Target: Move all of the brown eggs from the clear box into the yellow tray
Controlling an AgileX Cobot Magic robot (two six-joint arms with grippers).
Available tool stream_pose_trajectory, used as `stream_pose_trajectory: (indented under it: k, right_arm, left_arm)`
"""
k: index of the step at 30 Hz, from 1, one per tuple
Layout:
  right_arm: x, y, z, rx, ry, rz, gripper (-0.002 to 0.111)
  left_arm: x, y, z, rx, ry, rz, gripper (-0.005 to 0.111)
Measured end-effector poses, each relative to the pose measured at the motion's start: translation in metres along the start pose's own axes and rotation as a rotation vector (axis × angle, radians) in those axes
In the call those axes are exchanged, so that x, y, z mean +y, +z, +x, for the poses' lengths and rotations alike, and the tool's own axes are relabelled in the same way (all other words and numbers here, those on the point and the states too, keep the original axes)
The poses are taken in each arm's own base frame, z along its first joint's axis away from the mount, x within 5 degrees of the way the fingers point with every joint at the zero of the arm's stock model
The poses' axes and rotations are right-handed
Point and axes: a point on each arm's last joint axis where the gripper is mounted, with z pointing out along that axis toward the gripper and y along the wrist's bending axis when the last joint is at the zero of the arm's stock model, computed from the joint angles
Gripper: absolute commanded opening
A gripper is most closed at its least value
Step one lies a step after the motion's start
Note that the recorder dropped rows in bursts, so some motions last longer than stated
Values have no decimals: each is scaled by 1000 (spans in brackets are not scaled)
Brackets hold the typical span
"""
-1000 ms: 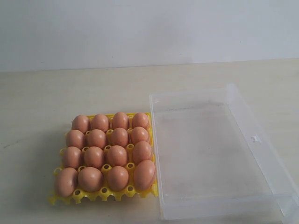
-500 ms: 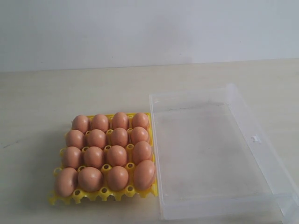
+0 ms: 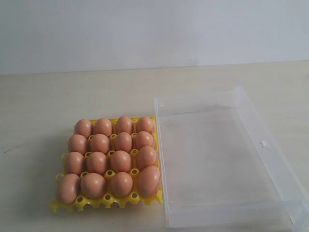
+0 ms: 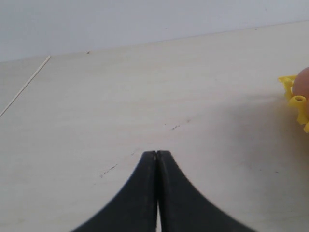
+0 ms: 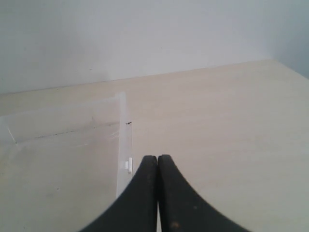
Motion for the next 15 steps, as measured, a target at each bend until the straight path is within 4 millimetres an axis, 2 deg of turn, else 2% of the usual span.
stream_pose_trajectory:
  k: [15]
  right_arm:
    - [-1, 0, 1, 8, -8, 18, 0]
  left_arm:
    - [0, 0, 0, 0, 0, 0, 0]
